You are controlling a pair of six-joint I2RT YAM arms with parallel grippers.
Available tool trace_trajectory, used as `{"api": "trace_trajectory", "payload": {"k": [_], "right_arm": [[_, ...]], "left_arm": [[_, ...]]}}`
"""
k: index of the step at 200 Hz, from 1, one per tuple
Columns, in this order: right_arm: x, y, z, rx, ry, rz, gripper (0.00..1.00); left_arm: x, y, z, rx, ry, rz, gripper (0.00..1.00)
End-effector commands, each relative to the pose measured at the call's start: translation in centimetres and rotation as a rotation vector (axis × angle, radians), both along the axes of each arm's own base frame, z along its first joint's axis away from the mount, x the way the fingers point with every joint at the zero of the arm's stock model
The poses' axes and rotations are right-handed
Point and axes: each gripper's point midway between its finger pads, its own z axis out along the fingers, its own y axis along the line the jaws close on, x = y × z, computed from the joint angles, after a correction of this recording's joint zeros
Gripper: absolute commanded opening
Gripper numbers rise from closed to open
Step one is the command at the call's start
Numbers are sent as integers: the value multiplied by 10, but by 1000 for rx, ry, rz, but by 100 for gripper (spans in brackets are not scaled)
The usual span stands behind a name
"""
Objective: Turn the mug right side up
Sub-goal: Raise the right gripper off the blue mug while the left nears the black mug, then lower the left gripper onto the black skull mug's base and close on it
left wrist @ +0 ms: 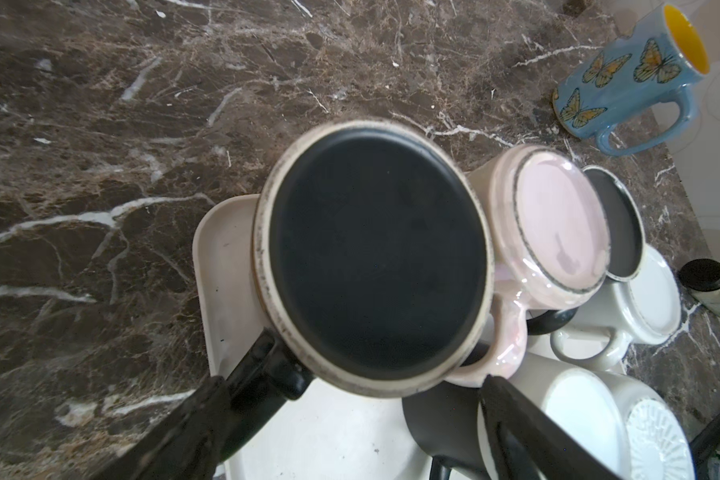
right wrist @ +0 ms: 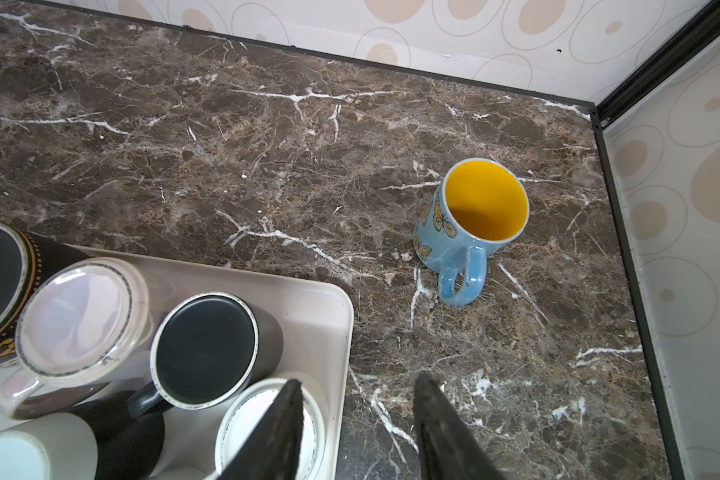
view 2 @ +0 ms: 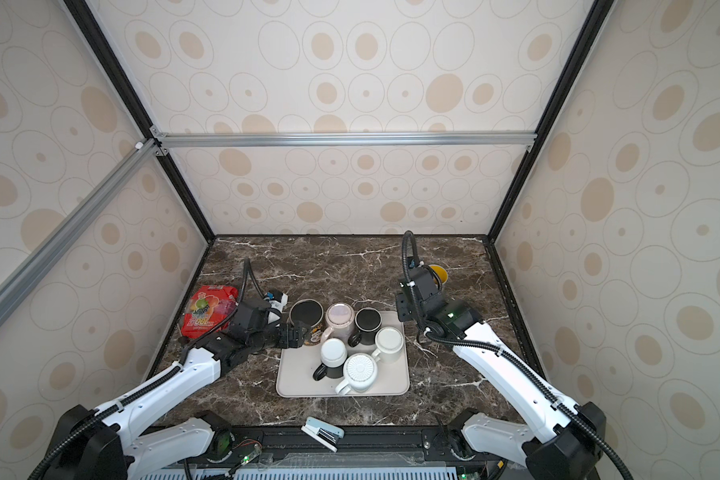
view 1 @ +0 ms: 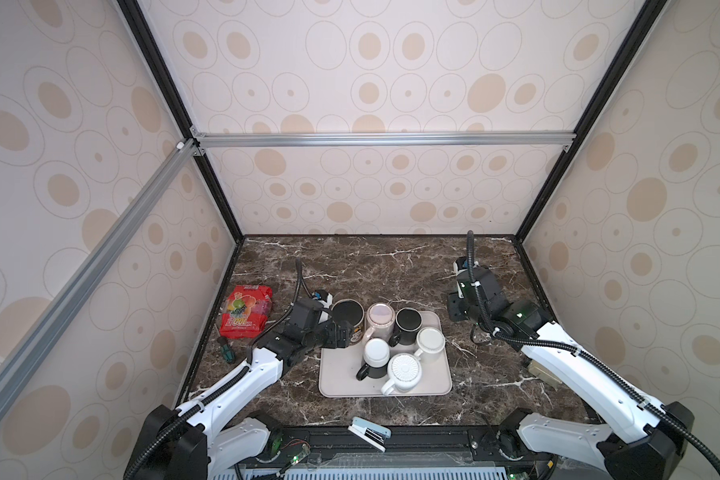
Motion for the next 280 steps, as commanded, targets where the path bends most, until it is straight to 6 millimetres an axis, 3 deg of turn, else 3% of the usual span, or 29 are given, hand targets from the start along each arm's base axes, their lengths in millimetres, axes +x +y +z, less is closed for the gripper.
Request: {"api": "trace_trajectory", "payload": {"k": [1,59,107,136,177,280], "right_arm": [[-2,-1,0,0,-9,-12,46],[-3,0,0,13,-14,-5,46],[-5,0,2,17,-25,3,45],[-5,1,1,23,-25,5,45],[-5,3,-2,26,-25,12,44],[-6,0,-10,18,-32,10,44]], "left_arm": [[-3,0,-5,-26,15,7,93],[-18,-2,-9,-51,32,16,85],[-32,-7,-6,-73,38,1,59],[-35,3,-13,-9,59,30,62],[-26,8,-6,73,50,33,65],[-16,-15,-9,209,123,-160,58]]}}
